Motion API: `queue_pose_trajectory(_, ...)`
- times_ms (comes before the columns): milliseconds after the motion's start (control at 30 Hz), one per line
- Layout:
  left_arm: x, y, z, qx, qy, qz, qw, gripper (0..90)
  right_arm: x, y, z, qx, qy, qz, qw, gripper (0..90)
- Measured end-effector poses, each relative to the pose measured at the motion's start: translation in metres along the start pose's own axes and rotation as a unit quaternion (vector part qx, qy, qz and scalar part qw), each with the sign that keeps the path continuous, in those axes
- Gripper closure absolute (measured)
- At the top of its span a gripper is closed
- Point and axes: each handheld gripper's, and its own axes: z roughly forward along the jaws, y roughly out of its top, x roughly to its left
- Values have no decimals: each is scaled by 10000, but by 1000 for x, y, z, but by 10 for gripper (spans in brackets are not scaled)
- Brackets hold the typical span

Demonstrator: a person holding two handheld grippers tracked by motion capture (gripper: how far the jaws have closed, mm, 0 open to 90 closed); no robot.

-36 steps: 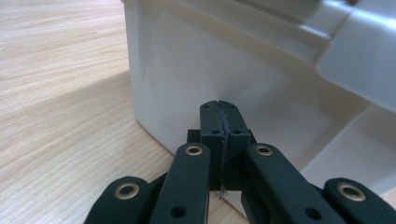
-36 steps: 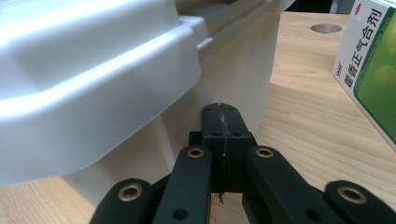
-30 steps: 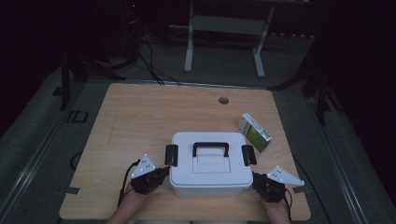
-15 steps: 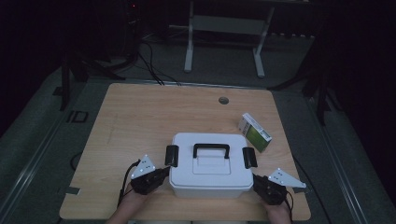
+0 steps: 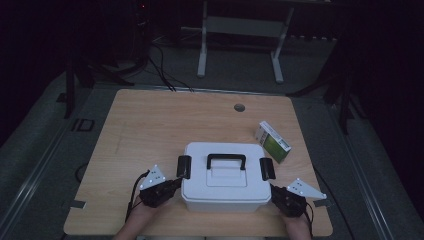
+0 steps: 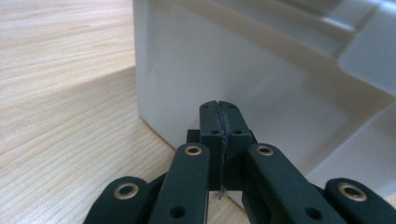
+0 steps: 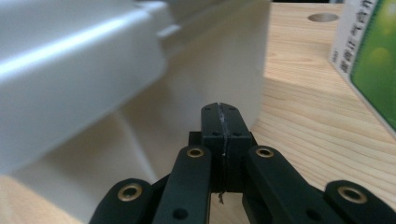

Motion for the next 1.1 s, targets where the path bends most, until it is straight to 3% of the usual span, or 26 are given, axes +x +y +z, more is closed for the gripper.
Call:
queue_pose_trajectory(100, 3, -1, 0, 41, 11, -14, 10000, 822, -4, -1, -2, 14, -95, -21, 10000, 892)
queue_pose_trajectory(133, 6, -1, 0, 112, 58, -59, 9999, 728, -9, 0, -5, -16, -181, 7, 9998, 818)
queue_pose_trajectory(167, 6, -1, 0, 112, 58, -59, 9999, 679, -9, 0, -5, -16, -181, 7, 9998, 818)
queue_pose_trajectory(200, 9, -2, -2, 162, 79, -58, 9998, 642, -13, 0, -8, -77, -262, 36, 9996, 713)
queue_pose_trajectory(233, 9, -2, -2, 162, 79, -58, 9998, 588, -13, 0, -8, -77, -262, 36, 9996, 713)
queue_pose_trajectory(267, 13, -1, -5, 262, 77, -51, 9996, 525, -16, 0, -11, -137, -325, 30, 9994, 533)
queue_pose_trajectory(333, 17, -1, -9, 337, 158, -45, 9993, 507, -17, 0, -11, -144, -370, 14, 9992, 480)
queue_pose_trajectory(367, 19, -2, -12, 350, 158, -70, 9992, 453, -21, -2, -13, -186, -414, 17, 9990, 338)
queue_pose_trajectory(467, 27, -4, -19, 443, 240, -64, 9987, 395, -27, -6, -15, -145, -451, 19, 9989, 129)
queue_pose_trajectory(533, 33, -7, -25, 537, 341, 11, 9980, 377, -31, -8, -16, -96, -496, 17, 9987, 132)
queue_pose_trajectory(600, 38, -9, -30, 632, 342, 58, 9974, 358, -35, -9, -17, -2, -363, 54, 9993, 123)
queue_pose_trajectory(667, 38, -9, -30, 632, 342, 58, 9974, 347, -36, -9, -17, -1, -363, 23, 9993, 123)
queue_pose_trajectory(733, 48, -11, -41, 749, 443, -16, 9962, 346, -39, -11, -17, 4, -441, 3, 9990, 128)
queue_pose_trajectory(867, 52, -11, -44, 825, 417, -47, 9957, 346, -41, -11, -18, -12, -491, 51, 9988, 133)
queue_pose_trajectory(900, 55, -11, -46, 1002, 455, 5, 9939, 346, -42, -11, -19, -22, -535, 25, 9986, 133)
queue_pose_trajectory(1100, 54, -10, -46, 1318, 376, 141, 9905, 347, -46, -13, -21, 33, -588, 83, 9982, 134)
